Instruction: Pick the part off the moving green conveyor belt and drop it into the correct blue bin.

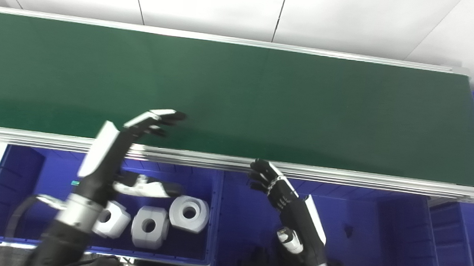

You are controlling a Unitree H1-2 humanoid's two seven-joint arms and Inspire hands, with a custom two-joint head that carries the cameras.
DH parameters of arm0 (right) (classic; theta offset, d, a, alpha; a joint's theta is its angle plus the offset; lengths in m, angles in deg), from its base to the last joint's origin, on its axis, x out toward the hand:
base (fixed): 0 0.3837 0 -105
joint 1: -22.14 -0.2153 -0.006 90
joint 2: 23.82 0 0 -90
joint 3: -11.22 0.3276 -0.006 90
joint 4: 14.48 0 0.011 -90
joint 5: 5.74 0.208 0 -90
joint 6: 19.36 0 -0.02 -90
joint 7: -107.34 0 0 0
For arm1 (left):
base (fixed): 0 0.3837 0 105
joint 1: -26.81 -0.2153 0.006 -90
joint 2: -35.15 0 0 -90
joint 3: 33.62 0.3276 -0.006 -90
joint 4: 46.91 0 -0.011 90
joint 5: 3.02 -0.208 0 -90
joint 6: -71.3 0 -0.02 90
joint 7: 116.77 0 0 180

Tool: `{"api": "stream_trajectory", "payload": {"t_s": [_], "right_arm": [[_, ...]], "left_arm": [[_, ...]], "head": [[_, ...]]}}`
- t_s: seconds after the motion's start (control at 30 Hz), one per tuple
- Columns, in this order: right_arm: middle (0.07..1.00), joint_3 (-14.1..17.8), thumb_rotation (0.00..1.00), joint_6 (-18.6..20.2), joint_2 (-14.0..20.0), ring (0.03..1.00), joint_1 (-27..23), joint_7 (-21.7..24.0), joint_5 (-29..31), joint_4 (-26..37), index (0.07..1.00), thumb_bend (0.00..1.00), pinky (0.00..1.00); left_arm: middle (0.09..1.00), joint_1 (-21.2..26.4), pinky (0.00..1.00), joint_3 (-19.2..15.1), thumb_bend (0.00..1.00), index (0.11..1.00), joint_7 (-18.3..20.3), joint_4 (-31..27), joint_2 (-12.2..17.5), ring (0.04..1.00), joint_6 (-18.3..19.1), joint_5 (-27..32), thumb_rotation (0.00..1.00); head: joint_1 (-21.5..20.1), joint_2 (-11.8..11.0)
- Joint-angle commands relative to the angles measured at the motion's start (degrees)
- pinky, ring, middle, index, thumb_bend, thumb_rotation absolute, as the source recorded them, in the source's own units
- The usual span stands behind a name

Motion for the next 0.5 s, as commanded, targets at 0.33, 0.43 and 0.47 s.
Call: {"api": "stream_trajectory", "payload": {"t_s": [0.33,0.43,0.47], "right_arm": [[0.871,0.63,0.87,-5.91,1.19,0.833,-0.55,0.18,1.59,-5.29,0.87,1.0,0.77],[0.867,0.84,0.87,-5.95,1.07,0.827,-1.03,0.11,1.53,-6.44,0.867,1.0,0.76],[0.866,0.9,0.87,-5.96,1.03,0.826,-1.11,0.15,1.6,-6.68,0.867,1.0,0.76]], "left_arm": [[0.801,-2.81,0.73,6.4,0.9,0.742,-5.92,19.67,-4.75,0.797,-12.37,3.97,0.66],[0.799,-1.73,0.73,6.95,0.89,0.743,-5.91,22.87,-4.15,0.794,-14.95,4.74,0.65],[0.797,-1.44,0.73,7.15,0.89,0.742,-5.85,23.57,-3.92,0.792,-15.55,4.76,0.65]], "head": [[5.41,-8.35],[5.6,-9.53],[5.6,-9.53]]}}
